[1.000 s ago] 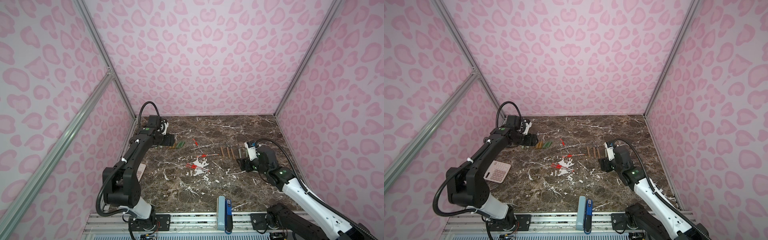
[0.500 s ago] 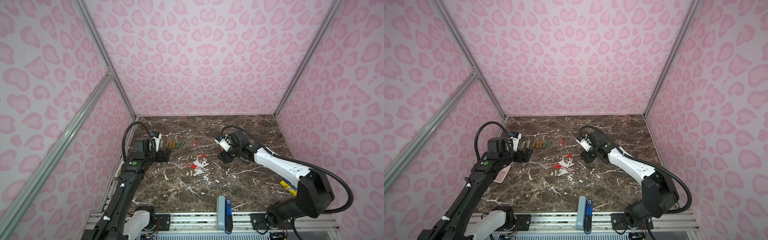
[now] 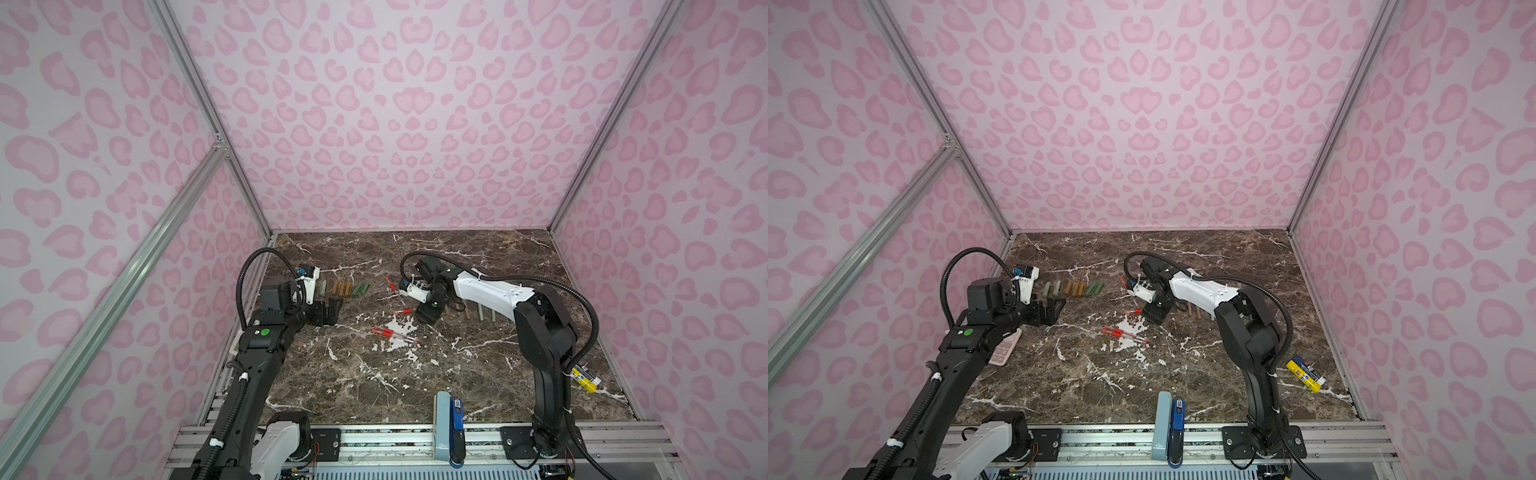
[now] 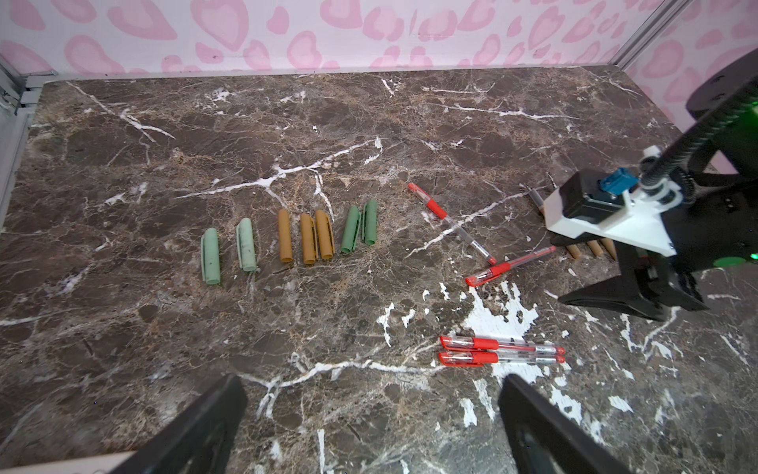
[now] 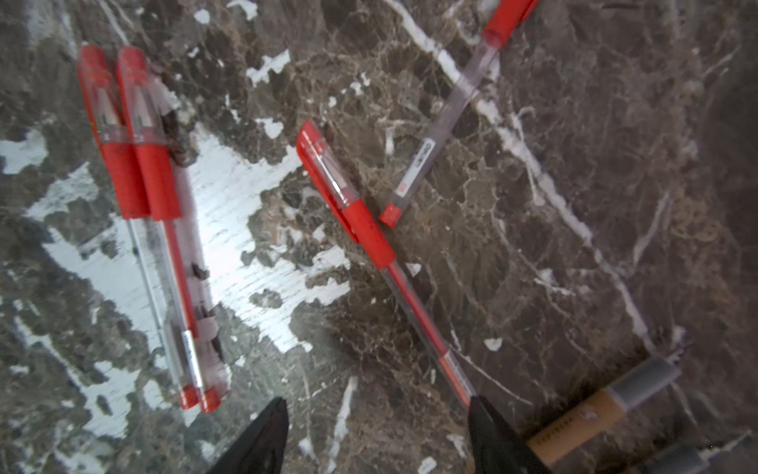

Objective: Remove pen caps from pens
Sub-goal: Pick up the pen from the center of the table.

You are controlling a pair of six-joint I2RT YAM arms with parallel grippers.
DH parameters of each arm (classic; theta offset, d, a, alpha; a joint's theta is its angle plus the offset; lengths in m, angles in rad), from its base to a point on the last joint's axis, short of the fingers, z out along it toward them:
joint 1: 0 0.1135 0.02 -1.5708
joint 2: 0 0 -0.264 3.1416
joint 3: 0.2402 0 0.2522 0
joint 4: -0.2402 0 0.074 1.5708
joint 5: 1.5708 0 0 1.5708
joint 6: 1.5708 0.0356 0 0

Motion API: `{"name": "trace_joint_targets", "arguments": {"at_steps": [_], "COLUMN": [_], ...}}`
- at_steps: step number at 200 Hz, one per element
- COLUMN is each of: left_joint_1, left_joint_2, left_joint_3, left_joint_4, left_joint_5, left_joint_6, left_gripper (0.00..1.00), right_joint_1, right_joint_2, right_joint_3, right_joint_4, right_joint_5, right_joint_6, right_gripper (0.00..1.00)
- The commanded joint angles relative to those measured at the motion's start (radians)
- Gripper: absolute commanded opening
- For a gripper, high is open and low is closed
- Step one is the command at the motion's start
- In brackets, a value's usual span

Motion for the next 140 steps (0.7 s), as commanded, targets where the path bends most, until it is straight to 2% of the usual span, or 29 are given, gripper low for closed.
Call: {"name": "trace_joint_targets", "arguments": {"at_steps": [1, 26, 49, 68, 88, 140], "left_joint_1": [0.006, 0.012, 0.019, 0.023, 0.023, 0.029], "left_joint_2": [0.004, 0.004, 0.009, 0.008, 0.007, 0.000], "left_joint_3": [0.026, 0.017, 0.024, 0.029, 0.019, 0.008], "left_joint_4": [0.030, 0.042, 0.032, 0.033, 0.046, 0.052], "left_joint_5": [0.017, 0.022, 0.020, 0.024, 0.022, 0.026], "left_joint_6": [-0.011, -0.012, -0.019, -0.022, -0.021, -0.024], "left_gripper": [1.00, 1.00, 0.99, 1.00, 1.00, 0.99], "right_joint_1": [0.003, 0.001, 0.005, 0.009, 0.010, 0.022], "right_joint_2": [0.066, 0.126, 0.175, 0.191, 0.199, 0.206], "right_joint_3": [0.061, 0.124, 0.170, 0.180, 0.171, 0.148], "right_joint_4": [-0.085, -0.104, -0.131, -0.148, -0.147, -0.158], "right_joint_5": [0.043, 0.053, 0.039, 0.019, 0.004, 0.009], "right_joint_6": [-0.029, -0.045, -0.042, -0.057, -0.057, -0.064], "right_gripper": [0.72, 0.72, 0.68, 0.58, 0.41, 0.21]}}
